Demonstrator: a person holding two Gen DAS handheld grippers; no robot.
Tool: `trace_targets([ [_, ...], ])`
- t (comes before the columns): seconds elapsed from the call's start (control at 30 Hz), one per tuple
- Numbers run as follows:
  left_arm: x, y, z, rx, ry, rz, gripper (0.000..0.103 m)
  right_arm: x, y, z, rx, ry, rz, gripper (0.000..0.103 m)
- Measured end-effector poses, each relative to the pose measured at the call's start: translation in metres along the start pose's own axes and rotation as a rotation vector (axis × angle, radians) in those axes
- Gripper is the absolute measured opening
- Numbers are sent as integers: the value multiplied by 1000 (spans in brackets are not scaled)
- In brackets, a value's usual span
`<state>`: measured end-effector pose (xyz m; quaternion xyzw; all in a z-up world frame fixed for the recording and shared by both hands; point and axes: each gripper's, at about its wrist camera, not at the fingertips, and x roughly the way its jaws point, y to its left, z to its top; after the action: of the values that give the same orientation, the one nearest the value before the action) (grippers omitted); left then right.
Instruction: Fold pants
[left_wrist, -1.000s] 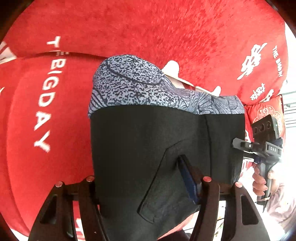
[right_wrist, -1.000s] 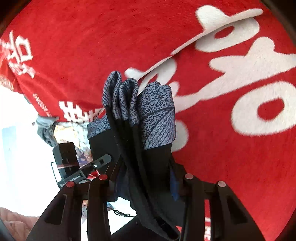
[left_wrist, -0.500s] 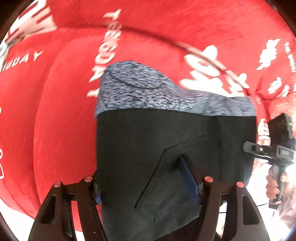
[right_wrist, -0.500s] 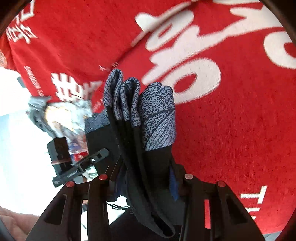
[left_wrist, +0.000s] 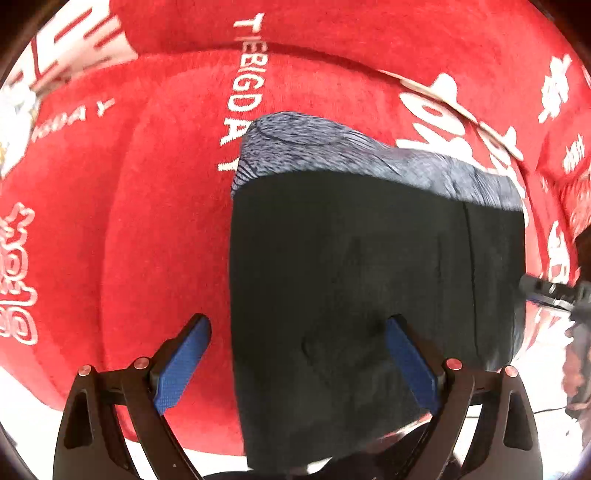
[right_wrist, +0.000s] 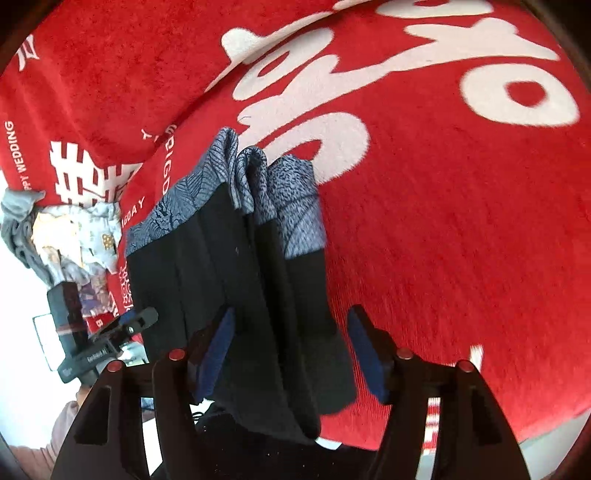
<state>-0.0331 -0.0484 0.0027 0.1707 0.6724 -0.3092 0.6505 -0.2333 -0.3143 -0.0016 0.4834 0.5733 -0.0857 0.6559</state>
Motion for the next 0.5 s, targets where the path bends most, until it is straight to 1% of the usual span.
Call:
trace_targets([
  [0.07, -12, -4, -8, 17, -6, 6, 96, -9, 5, -8, 2, -15, -31, 74],
  [0.17, -29, -14, -18, 23, 8, 22, 96, -22, 21, -21, -18, -33, -84, 80],
  [0.2, -36, -17, -22, 26, 13, 27, 96, -25, 27, -24, -31, -37, -102, 81],
  [0.23, -40, -20, -25, 25, 14, 28, 98, -30, 36, -30, -52, -45, -129, 81],
  [0.27, -44, -23, -27, 23, 15, 30, 102, -34, 42, -33, -65, -50, -143, 83],
  [0.33, -53, -29, -32, 21, 14, 31, 102, -40, 57, -42, -87, -59, -158, 85],
  [0.4, -61, -35, -39, 29, 17, 39, 102, -44, 66, -47, -90, -60, -157, 90],
  [0.43, -64, -37, -41, 37, 17, 45, 102, -46, 72, -51, -91, -62, -158, 91],
  [0.5, -72, -42, -48, 56, 11, 64, 102, -50, 84, -58, -101, -74, -176, 103],
])
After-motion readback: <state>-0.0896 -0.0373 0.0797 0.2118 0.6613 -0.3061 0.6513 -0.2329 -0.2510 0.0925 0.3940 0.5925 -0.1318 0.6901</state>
